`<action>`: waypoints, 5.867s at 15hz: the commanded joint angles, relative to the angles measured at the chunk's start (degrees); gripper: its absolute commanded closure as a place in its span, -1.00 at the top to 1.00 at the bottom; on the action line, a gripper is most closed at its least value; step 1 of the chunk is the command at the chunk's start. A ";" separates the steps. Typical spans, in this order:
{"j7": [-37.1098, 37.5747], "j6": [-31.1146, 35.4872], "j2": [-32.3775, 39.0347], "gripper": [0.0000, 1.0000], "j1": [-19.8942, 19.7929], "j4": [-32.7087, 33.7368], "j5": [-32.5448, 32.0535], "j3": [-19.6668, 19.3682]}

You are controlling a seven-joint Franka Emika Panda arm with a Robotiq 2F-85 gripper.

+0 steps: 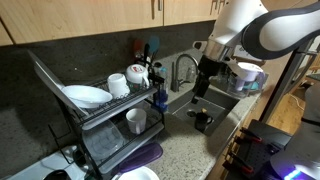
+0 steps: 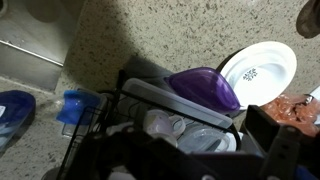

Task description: Pick the purple lid on the counter and put it in the dish rack

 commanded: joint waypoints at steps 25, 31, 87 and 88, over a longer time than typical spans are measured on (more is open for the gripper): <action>-2.34 13.45 40.55 1.00 4.09 17.56 -30.79 12.83; 2.70 11.87 48.99 1.00 6.60 23.20 -41.87 10.93; 38.14 0.06 15.00 -0.97 -5.13 24.67 -40.13 25.69; 35.30 2.33 13.61 -0.97 -3.58 22.10 -37.88 24.26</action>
